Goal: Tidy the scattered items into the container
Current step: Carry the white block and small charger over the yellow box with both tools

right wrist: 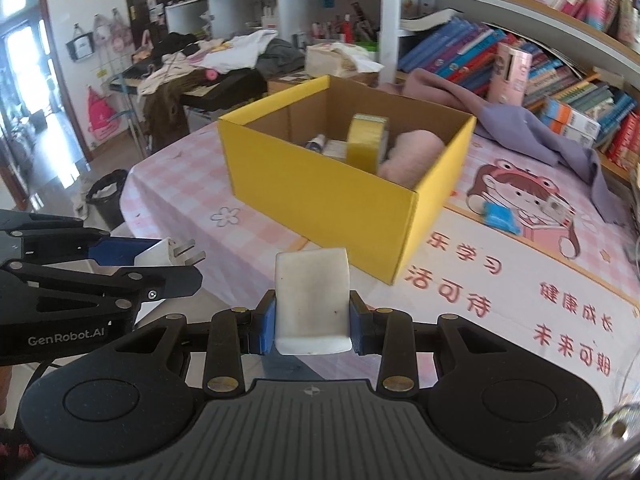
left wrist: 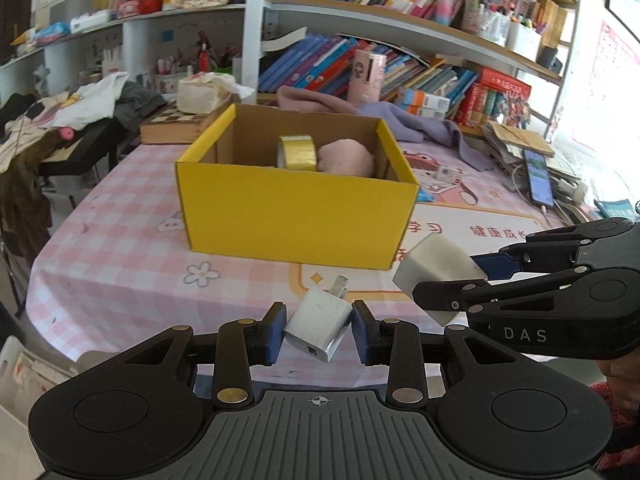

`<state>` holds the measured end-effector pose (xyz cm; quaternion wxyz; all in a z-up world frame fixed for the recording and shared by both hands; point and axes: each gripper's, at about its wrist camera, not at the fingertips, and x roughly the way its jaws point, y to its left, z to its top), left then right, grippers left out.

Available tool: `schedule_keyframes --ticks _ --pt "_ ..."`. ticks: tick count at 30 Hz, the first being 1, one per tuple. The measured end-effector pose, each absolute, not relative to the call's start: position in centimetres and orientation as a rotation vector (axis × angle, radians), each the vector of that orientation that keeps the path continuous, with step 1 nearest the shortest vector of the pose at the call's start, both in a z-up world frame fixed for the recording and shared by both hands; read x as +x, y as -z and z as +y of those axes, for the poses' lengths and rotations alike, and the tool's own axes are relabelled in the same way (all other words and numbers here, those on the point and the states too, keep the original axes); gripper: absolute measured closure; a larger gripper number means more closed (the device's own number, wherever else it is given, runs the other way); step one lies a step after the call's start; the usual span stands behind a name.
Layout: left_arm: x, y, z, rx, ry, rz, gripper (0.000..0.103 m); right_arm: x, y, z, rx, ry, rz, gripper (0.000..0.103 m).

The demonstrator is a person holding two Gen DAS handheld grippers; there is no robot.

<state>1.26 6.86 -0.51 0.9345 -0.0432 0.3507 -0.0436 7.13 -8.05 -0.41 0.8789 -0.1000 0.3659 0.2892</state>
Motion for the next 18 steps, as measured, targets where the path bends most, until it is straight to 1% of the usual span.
schedule_keyframes --ticks 9,18 --pt "2.5 0.2 7.9 -0.121 0.043 0.697 0.069 8.5 -0.3 -6.8 -0.259 -0.653 0.701 0.07" --pt "6.6 -2.3 8.7 -0.106 0.022 0.627 0.069 12.8 -2.7 -6.6 -0.245 -0.674 0.601 0.07"
